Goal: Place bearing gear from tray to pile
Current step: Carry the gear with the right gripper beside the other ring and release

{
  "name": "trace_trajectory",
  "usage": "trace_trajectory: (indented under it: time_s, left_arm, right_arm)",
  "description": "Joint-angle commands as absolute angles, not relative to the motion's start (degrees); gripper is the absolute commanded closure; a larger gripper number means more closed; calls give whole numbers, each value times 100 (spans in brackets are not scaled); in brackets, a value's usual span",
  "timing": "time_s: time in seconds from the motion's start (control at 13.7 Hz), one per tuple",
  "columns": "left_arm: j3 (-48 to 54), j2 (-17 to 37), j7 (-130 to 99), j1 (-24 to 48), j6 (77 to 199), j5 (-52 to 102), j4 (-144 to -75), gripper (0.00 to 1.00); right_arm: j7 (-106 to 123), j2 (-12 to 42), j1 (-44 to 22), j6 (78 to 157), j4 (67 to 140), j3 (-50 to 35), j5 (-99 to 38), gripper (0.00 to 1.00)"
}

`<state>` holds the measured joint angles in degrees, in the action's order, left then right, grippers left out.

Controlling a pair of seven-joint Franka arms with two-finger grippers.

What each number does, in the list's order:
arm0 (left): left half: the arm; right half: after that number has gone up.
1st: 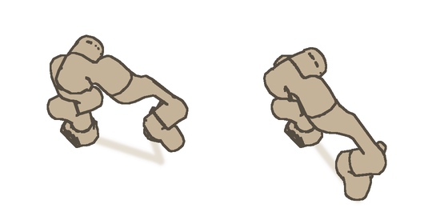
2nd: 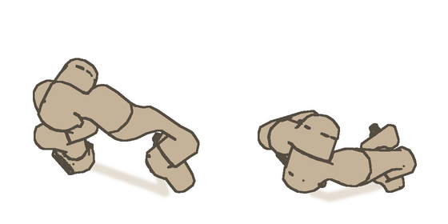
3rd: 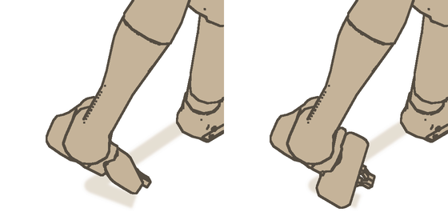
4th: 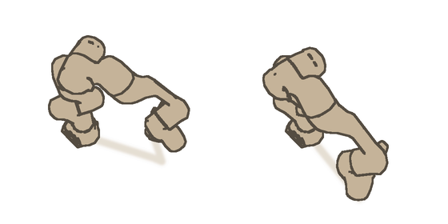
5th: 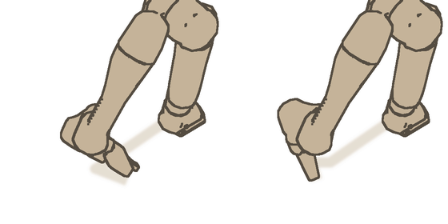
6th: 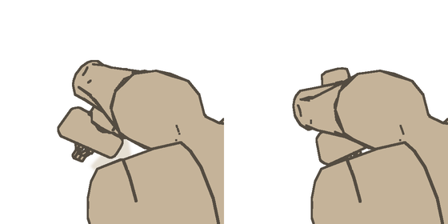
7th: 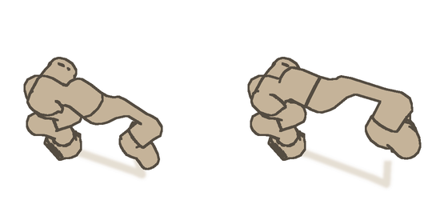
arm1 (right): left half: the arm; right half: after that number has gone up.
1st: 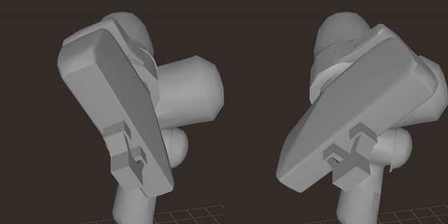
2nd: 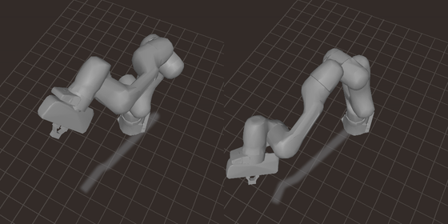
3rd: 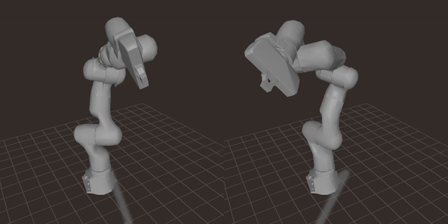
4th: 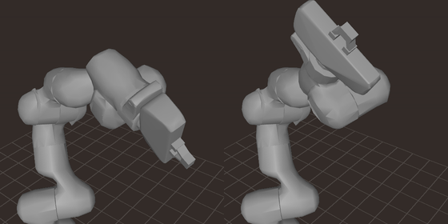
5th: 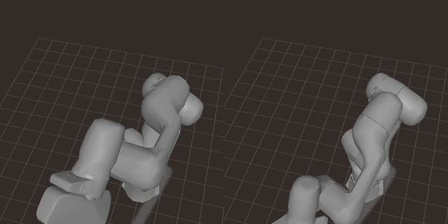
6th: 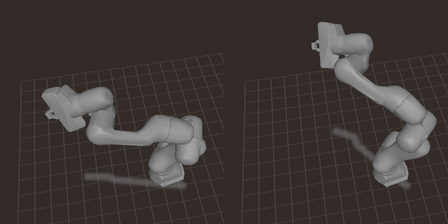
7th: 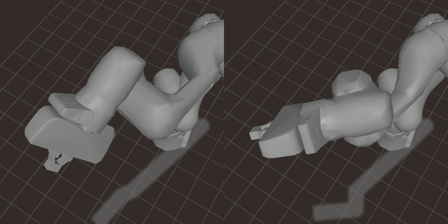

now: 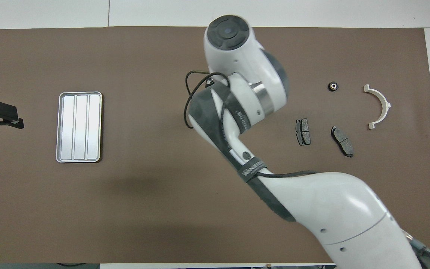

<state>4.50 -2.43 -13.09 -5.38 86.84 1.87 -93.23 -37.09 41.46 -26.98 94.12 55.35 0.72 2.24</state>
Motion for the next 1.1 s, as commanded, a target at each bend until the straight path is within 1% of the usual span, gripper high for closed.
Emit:
trace_trajectory:
  time_s: [0.0,0.15,0.22,0.44,0.51,0.8,0.88,1.02]
  left_arm:
    - [387,-334,-1274,-466,8613,167,-9387,0]
    - [387,-334,-1266,-466,8613,167,-9387,0]
    - [387,-334,-1274,-466,8613,167,-9387,0]
    - [395,-334,-1266,-466,8613,167,-9387,0]
    - [387,-334,-1266,-466,8613,167,-9387,0]
    - [395,-334,-1266,-466,8613,167,-9387,0]
    - [387,-334,-1266,-466,8613,167,-9387,0]
    - [387,-334,-1274,-466,8613,167,-9387,0]
  right_arm:
    - [-2194,3973,-2033,9413,5757,-18,220,100]
    - [-1297,3921,-1567,9701,6080,-18,211,100]
    - [-979,3789,-1417,9964,6430,-18,211,100]
    - [-161,3359,-959,11482,7949,-18,202,100]
    - [-45,3331,-862,11844,8241,-18,202,100]
    - [228,3419,-686,12987,8902,-26,193,100]
    - [229,3428,-686,13138,9008,-18,193,100]
    - [228,3471,-677,13201,9061,-26,185,100]
